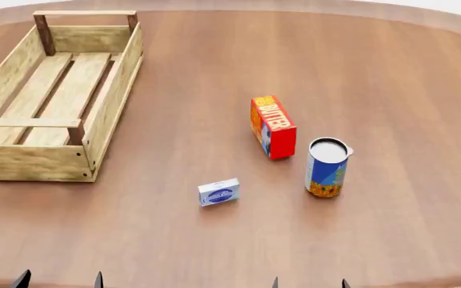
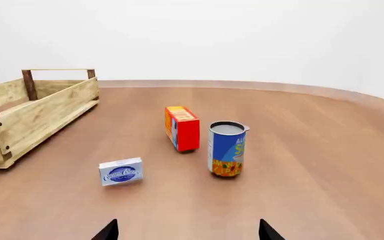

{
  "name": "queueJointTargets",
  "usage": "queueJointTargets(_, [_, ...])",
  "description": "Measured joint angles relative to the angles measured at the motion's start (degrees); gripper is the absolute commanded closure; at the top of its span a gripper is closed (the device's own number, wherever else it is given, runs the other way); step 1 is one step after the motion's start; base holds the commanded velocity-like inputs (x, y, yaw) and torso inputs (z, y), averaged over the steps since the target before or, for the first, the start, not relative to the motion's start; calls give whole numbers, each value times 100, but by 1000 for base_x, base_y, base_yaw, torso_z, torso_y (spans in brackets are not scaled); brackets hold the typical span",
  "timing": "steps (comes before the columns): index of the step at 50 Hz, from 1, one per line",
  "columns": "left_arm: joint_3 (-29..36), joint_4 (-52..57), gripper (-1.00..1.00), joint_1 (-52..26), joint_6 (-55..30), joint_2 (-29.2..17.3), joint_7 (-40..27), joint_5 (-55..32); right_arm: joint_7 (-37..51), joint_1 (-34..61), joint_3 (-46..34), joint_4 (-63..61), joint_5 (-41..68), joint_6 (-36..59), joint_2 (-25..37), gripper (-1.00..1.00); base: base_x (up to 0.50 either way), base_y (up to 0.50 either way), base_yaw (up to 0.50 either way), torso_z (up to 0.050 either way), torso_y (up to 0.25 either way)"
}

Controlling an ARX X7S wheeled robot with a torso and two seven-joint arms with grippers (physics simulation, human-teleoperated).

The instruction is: Pick up the cream cheese and put it in the tray.

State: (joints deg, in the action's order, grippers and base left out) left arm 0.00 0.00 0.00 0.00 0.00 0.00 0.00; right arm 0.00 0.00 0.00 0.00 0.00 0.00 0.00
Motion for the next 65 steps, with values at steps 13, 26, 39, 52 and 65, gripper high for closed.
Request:
queueJointTargets(13, [165, -48, -100, -11, 9, -153, -227, -76, 260, -85, -193, -186, 40, 63, 149, -100, 0, 0, 0, 0, 0])
queueJointTargets(26, [355, 51, -100, 102, 334, -299, -569, 23, 519, -263, -383, -497, 56, -154, 305, -100, 0, 0, 0, 0, 0])
queueJointTargets(39, [487, 498, -100, 569, 1782, -488, -940, 257, 897, -697, -530, -1002, -228, -1241, 450, -100, 0, 0, 0, 0, 0])
queueJointTargets(52, [549, 842, -100, 1042, 3231, -635, -1367, 752, 1288, -1226, -644, -1500, -675, -2563, 603, -100, 0, 0, 0, 0, 0])
queueJointTargets(65, [558, 809, -100, 1236, 4440, -782, -1738, 1068, 1577, -1412, -700, -1579, -951, -3338, 715, -100, 0, 0, 0, 0, 0])
